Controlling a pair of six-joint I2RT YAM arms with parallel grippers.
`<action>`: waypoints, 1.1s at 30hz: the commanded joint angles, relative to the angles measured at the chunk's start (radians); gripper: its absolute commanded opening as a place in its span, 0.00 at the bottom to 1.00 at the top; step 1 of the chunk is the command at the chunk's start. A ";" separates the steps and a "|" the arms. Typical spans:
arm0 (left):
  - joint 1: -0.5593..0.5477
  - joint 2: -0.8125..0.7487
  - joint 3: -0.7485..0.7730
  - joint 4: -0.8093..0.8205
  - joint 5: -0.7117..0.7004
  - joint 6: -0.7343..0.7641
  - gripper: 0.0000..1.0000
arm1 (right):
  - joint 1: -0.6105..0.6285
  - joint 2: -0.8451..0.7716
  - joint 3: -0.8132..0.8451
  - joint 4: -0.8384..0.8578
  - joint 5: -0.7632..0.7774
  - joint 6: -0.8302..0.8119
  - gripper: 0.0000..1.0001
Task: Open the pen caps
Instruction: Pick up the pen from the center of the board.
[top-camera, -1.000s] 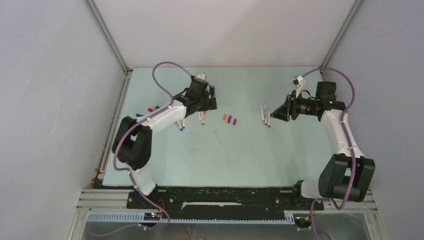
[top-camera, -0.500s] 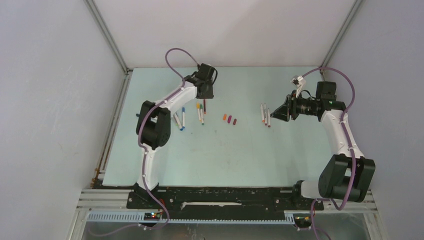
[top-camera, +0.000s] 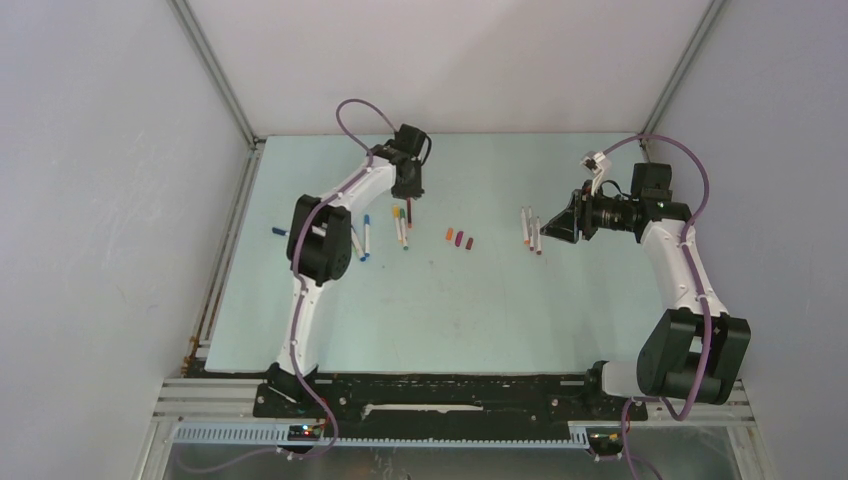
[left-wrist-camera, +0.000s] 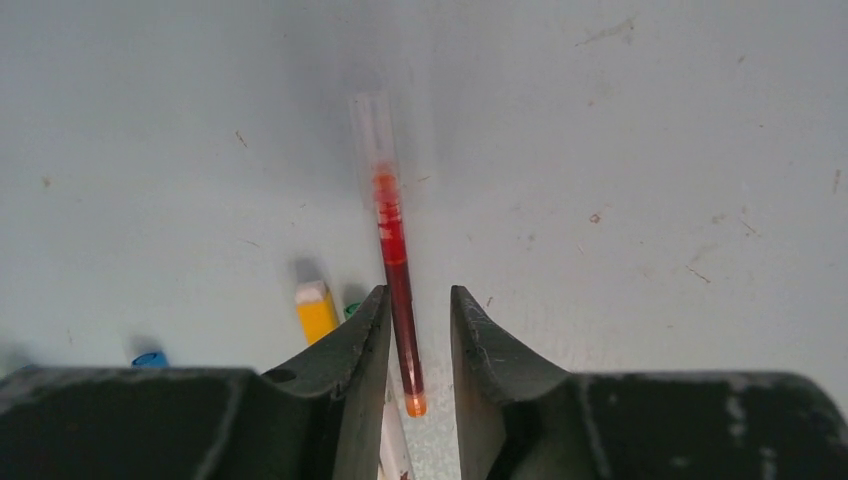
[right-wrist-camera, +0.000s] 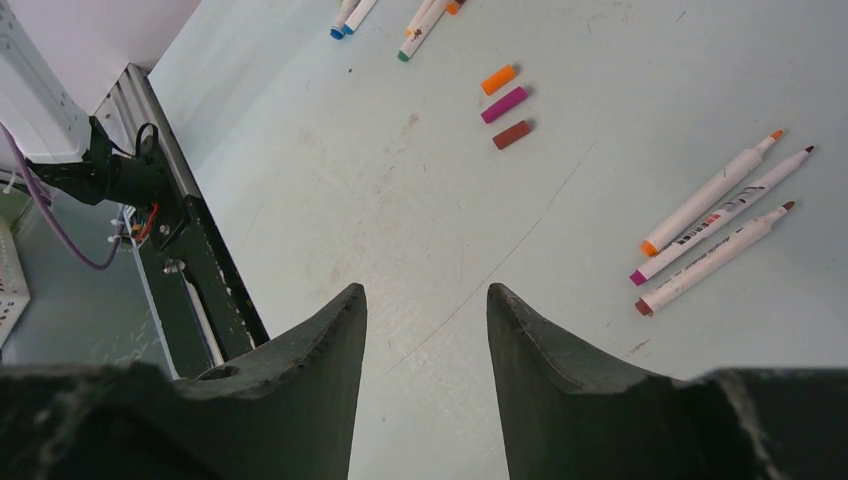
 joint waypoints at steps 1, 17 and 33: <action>0.009 0.043 0.097 -0.043 0.045 0.027 0.30 | 0.006 -0.013 0.002 0.018 0.000 0.003 0.50; 0.019 0.126 0.153 -0.133 0.057 0.033 0.29 | 0.011 0.002 0.002 0.023 0.011 0.012 0.50; -0.008 0.164 0.223 -0.299 -0.019 0.065 0.25 | 0.009 -0.002 0.002 0.028 0.010 0.023 0.51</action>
